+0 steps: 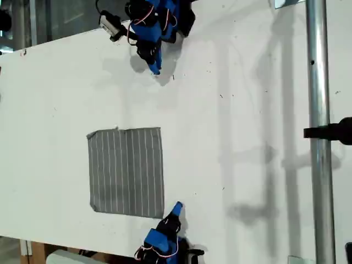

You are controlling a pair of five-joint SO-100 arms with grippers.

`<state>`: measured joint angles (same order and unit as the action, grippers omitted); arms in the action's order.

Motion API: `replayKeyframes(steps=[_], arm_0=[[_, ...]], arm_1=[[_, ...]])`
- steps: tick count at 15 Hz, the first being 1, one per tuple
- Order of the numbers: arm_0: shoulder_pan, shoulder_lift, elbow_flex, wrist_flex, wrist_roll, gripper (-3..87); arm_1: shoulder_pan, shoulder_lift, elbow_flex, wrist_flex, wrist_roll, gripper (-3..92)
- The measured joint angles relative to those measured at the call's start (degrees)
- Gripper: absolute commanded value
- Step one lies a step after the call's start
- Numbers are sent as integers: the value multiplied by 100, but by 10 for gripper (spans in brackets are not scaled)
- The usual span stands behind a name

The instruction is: Grasp corners of a towel and fold twice.

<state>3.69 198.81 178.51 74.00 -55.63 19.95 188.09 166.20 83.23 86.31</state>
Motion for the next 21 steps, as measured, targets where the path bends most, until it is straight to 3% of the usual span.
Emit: replayKeyframes(steps=[1,3,5,21], arm_0=[[-70,0,0,0,-62,-29],[-923,0,0,0,-1661,-29],[-1020,0,0,0,-2250,-29],[-800,0,0,0,-2347,-29]], arm_1=[[26,26,0,18,0,-2],[70,35,0,35,0,-2],[53,35,0,35,0,-2],[-88,35,0,35,-26,-2]])
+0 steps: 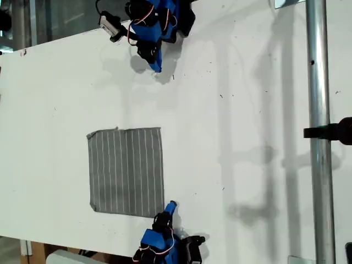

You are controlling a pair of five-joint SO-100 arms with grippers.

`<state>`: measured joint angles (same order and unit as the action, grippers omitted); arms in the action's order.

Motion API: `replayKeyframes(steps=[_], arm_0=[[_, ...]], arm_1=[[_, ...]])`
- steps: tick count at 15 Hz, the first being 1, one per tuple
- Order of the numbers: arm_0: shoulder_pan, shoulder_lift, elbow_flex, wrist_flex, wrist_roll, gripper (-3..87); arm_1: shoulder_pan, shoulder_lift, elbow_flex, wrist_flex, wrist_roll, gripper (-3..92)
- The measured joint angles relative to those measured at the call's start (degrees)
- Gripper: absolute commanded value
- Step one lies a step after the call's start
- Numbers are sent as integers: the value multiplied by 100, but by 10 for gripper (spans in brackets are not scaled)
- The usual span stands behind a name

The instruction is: Grasp corners of a towel and fold twice.

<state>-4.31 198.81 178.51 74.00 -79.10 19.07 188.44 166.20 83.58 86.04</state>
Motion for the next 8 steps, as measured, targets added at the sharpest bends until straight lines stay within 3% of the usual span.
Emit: replayKeyframes(steps=[5,8], arm_0=[[193,-598,-1204,316,-422,-29],[123,-3243,-4280,1433,-334,-29]], arm_1=[[-519,-1283,-1195,-202,-712,-3],[-448,-4043,-4131,580,-1837,-3]])
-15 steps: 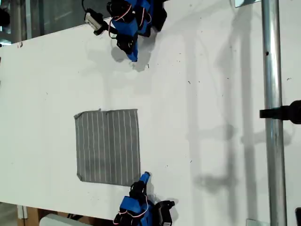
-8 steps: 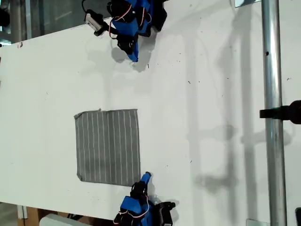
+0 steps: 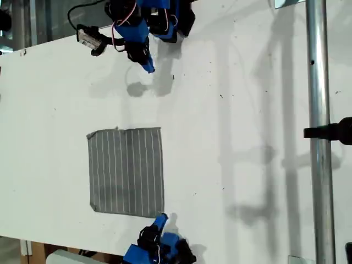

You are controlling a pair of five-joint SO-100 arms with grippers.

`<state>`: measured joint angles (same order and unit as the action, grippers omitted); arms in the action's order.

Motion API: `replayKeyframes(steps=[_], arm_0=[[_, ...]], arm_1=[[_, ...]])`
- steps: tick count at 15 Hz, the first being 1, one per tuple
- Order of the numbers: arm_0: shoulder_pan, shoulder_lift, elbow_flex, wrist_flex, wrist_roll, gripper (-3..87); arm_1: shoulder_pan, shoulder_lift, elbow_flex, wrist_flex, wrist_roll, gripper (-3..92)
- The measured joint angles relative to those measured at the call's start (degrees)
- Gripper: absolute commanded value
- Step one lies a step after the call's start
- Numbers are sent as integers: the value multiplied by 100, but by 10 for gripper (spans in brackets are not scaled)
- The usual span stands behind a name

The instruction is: Grasp corners of a towel and fold twice.

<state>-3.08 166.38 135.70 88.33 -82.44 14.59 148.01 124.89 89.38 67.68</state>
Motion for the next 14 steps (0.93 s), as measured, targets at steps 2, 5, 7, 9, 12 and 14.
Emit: replayKeyframes(steps=[2,5,7,9,12,14], arm_0=[[-176,-914,-1846,721,360,-29],[-281,-1731,-3270,861,923,-29],[-316,-1942,-3366,861,949,-29],[-308,-1916,-3366,861,949,-29],[-316,-1846,-3322,861,905,-29],[-316,-1828,-3287,861,879,-29]], arm_1=[[211,-1318,-2224,932,-703,-3],[668,-2241,-4333,1740,-1362,-3],[747,-2276,-4465,1758,-1450,-3],[773,-2276,-4474,1758,-1450,-3],[826,-2276,-4474,1758,-1450,-3],[826,-2470,-4474,1723,-1450,-2]])
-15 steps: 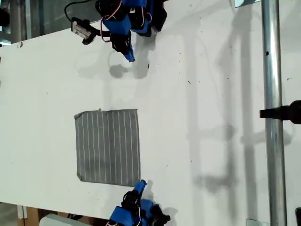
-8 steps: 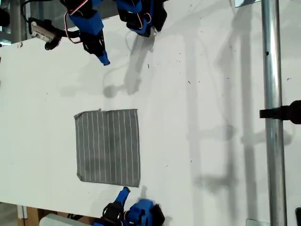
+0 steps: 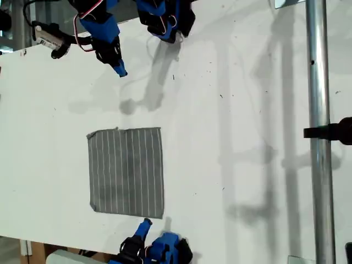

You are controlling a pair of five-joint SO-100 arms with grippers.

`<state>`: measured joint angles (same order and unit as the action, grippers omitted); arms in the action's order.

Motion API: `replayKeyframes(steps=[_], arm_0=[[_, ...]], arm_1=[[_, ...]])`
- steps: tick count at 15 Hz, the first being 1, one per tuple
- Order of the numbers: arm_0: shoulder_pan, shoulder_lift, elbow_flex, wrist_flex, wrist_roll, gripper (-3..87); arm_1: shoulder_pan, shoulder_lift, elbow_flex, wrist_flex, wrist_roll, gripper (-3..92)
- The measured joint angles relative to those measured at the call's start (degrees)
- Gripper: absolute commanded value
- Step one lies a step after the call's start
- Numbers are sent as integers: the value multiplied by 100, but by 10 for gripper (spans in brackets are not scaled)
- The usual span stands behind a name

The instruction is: Grasp corners of a towel and fold twice.

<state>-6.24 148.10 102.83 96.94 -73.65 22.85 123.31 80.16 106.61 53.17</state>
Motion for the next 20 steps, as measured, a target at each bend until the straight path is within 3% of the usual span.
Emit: replayKeyframes(steps=[2,4,12,20], arm_0=[[-9,0,53,0,0,-29],[-18,26,149,0,-9,-29],[-18,396,712,0,-176,-29],[-141,422,879,0,-211,-29]], arm_1=[[-237,-615,-343,-132,-132,284],[-457,-1617,-1072,-378,-483,342],[-589,-4896,-1345,-2241,-1292,367],[-176,-7620,-2786,-3340,-1714,316]])
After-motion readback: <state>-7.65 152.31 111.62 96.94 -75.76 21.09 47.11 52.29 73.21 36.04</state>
